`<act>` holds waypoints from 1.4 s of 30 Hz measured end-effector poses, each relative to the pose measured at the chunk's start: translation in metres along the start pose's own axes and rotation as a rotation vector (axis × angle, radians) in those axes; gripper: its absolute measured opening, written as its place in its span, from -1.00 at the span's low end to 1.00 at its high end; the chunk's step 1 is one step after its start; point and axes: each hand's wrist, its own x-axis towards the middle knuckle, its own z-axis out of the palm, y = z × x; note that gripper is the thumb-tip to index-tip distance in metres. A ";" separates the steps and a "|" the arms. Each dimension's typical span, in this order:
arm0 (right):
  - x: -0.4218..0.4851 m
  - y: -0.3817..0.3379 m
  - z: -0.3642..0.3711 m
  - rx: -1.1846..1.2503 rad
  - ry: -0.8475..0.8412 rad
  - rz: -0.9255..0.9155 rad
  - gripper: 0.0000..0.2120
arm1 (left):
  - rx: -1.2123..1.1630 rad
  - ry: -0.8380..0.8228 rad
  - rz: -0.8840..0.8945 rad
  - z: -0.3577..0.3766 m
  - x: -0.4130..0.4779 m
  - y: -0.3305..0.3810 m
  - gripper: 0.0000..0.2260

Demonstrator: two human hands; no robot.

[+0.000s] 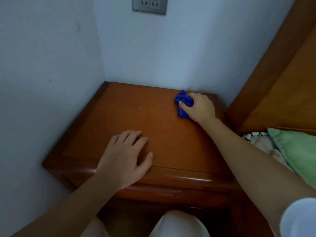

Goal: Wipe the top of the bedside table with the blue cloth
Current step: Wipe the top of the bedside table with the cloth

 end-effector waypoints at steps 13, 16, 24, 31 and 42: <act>-0.120 0.025 -0.063 -0.056 -0.014 -0.303 -0.58 | 0.000 -0.024 0.007 -0.002 0.002 0.000 -0.45; -0.107 0.023 -0.054 -0.016 -0.006 -0.379 -0.68 | 0.002 -0.024 0.001 -0.002 0.002 0.000 -0.47; -0.033 0.036 -0.026 -0.022 0.047 -0.024 -0.77 | 0.007 -0.029 -0.006 -0.004 0.000 0.002 -0.47; -0.078 0.029 -0.037 -0.028 0.017 -0.148 -0.68 | -0.002 -0.038 -0.010 -0.004 -0.001 0.002 -0.45; -0.084 0.061 -0.050 -0.002 -0.016 -0.104 -0.56 | 0.005 -0.020 0.000 0.001 0.002 -0.001 -0.48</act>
